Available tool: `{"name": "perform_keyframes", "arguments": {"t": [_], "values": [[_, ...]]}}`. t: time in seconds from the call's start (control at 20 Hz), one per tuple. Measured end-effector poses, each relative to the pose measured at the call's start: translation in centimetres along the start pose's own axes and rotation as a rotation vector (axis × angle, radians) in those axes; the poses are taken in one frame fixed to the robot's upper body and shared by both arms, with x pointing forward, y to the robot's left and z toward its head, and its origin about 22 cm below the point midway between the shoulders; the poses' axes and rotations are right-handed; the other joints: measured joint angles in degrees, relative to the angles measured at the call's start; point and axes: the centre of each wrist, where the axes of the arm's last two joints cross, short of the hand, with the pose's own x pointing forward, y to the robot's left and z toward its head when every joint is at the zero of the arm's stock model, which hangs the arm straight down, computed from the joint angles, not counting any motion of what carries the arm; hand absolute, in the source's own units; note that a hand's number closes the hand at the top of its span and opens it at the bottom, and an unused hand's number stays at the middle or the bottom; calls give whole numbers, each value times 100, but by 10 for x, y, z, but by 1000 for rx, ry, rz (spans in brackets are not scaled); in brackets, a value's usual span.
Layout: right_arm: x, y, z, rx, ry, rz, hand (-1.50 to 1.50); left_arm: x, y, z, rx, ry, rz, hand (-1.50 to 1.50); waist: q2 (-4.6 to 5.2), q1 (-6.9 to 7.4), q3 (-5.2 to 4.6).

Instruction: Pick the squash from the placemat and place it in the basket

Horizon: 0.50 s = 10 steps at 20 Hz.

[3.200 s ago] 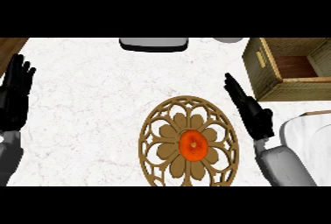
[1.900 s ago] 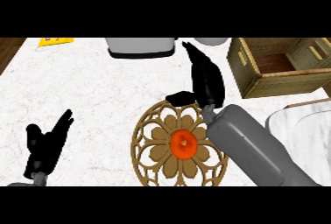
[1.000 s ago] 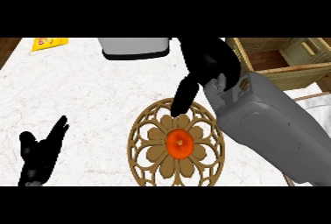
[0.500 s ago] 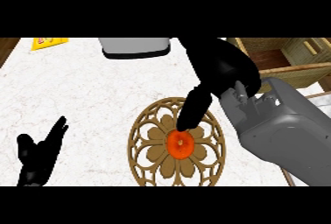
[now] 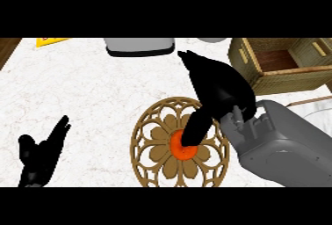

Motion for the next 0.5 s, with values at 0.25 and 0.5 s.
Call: {"name": "perform_keyframes", "arguments": {"t": [0.25,0.5], "values": [[-15,26,-1,32,39,26,-150,3,-3,0,-1,7,4,0,19,27,2],[-19,46,-2,43,60,30,-150,6,-8,-3,-8,9,-2,0,38,81,3]]}}
